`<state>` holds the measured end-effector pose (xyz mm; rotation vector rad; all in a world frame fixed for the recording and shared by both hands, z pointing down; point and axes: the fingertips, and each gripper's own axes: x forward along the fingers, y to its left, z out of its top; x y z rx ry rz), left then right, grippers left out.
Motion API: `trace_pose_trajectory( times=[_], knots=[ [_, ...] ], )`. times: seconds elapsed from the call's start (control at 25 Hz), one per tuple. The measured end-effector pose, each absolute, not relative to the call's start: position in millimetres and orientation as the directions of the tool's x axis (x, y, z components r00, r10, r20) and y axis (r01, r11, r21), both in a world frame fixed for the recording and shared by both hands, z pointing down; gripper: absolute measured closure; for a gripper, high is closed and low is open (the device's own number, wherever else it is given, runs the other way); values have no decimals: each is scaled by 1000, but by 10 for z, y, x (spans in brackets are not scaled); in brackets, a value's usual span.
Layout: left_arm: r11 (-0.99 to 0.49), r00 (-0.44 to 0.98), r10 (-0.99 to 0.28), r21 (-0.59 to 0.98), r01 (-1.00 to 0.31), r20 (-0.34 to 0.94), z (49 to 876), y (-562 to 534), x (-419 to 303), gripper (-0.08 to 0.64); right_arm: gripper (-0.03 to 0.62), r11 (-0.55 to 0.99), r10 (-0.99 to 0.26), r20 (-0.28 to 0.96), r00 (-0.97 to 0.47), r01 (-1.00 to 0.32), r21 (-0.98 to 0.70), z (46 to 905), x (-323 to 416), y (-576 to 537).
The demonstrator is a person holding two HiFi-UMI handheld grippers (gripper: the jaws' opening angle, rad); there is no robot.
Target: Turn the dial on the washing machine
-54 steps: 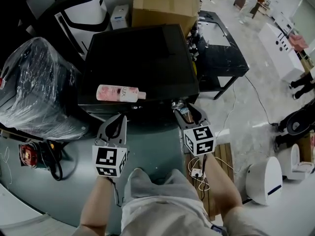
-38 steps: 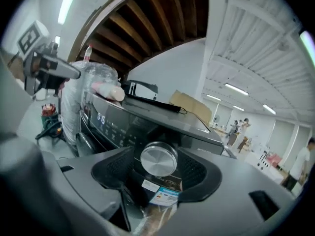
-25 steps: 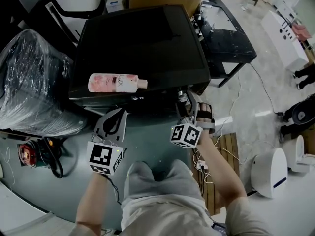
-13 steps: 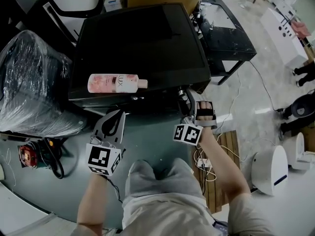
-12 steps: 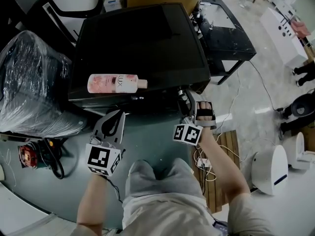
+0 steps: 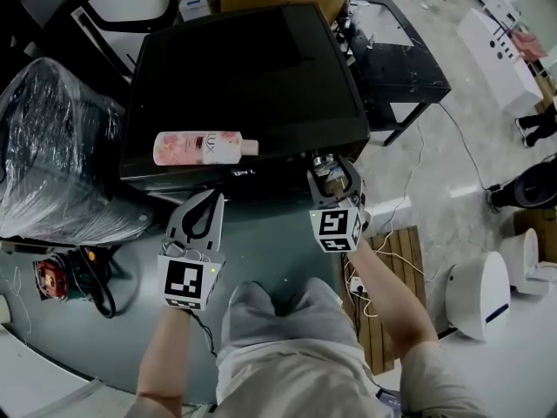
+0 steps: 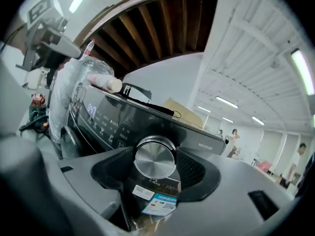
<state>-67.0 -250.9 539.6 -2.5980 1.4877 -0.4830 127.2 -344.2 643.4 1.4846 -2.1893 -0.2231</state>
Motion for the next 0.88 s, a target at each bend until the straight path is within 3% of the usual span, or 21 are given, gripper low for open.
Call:
trace_pose_trajectory(
  times=[0.36, 0.88],
  knots=[
    [-452, 399, -888, -276, -849, 227, 5277, -2506, -827, 540, 298, 285, -890, 331, -312, -950, -128, 6503, 1388, -3498],
    [-481, 418, -870, -263, -836, 262, 5176, -2338, -781, 540, 298, 117, -872, 334, -357, -815, -567, 6562, 1470, -3508]
  ],
)
